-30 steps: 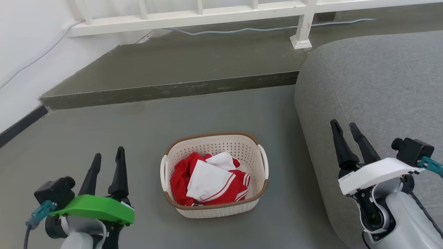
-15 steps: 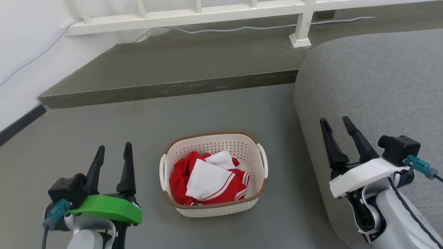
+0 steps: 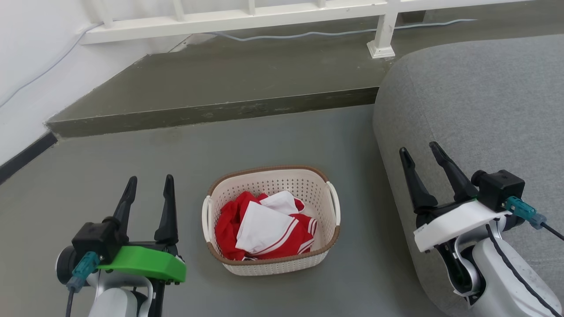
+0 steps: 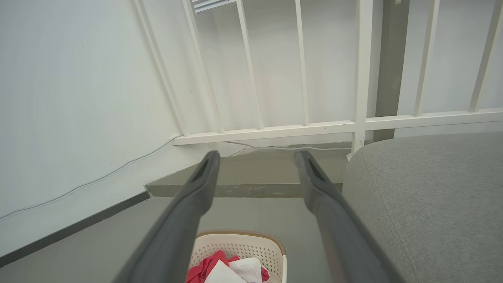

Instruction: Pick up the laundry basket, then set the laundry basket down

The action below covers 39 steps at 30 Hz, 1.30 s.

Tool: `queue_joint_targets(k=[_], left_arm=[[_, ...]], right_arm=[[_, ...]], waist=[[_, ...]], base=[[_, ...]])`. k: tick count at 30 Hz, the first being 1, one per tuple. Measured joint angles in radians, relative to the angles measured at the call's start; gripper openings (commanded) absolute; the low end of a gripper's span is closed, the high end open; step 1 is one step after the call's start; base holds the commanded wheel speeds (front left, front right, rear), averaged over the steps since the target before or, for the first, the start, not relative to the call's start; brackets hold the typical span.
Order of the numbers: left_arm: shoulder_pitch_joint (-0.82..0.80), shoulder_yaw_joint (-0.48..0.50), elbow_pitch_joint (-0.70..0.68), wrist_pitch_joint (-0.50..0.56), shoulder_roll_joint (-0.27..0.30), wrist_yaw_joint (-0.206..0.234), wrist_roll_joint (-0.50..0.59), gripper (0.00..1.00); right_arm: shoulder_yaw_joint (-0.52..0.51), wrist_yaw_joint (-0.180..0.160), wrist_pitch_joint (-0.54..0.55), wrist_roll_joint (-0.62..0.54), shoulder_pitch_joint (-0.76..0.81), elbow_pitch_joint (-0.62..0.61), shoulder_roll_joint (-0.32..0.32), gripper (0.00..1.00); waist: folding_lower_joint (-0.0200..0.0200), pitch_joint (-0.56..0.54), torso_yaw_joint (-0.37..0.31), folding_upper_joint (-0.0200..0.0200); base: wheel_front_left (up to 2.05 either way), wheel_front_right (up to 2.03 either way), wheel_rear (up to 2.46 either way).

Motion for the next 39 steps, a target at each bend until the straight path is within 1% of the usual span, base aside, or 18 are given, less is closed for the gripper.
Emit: queue_joint_targets(k=[17,32,39], left_arm=[[0.000,0.016,-0.005,0.000,-0.004,0.000,0.004,1.00],[-0.028,0.023,-0.007,0.000,-0.007,0.000,0.004,1.00],[-0.063,0.023,-0.011,0.000,-0.008,0.000,0.007,1.00]], right_arm=[[-0.013,0.001,0.000,0.000,-0.003,0.001,0.009,1.00],[-0.043,0.003,0.000,0.001,-0.038,-0.004,0.036,1.00],[-0.046,0.011,0.000,0.000,-0.068,-0.010,0.041,1.00]], waist=[[0.0000,0.020,-0.004,0.0000],[0.0000,0.117,-0.024,0.0000],[0.0000,0.179,-0.040,0.0000]], base=[[0.00,0.00,0.00],[0.00,0.00,0.00],[0.00,0.00,0.00]])
